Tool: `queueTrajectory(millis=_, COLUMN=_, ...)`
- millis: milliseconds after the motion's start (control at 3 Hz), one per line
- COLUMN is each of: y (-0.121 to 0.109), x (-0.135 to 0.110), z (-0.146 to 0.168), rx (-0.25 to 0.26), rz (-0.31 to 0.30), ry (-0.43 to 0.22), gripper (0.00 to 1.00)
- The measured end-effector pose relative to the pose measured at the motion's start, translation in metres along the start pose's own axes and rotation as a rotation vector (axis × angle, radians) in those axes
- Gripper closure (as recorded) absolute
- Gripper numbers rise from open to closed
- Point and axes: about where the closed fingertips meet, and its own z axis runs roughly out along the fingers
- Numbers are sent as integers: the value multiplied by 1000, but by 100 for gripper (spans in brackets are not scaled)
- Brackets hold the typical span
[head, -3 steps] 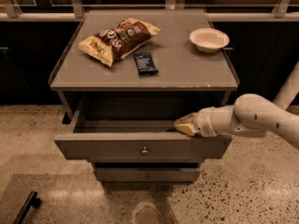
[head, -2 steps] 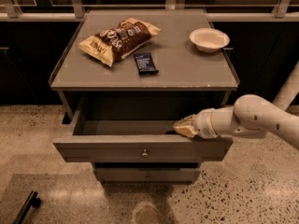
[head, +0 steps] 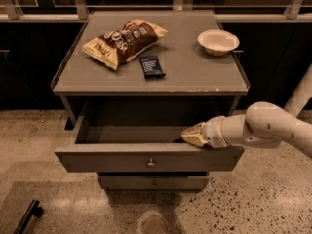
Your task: Open top drawer
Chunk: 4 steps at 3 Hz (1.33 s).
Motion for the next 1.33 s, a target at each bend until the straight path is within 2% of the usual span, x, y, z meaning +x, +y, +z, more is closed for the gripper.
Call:
queueTrajectory(millis=333, y=0, x=-2, z=-2, rx=0, rz=0, ry=0, gripper=100)
queueTrajectory(millis=667, y=16, x=8, z=-5, rx=4, rz=19, ry=6, gripper=100)
queueTrajectory(millis=1000, y=16, x=6, z=-7, rx=4, rz=19, ry=6, gripper=100)
queueTrajectory(millis=1333, y=36, x=12, z=-24, rx=70, rz=14, ry=-16, gripper=100)
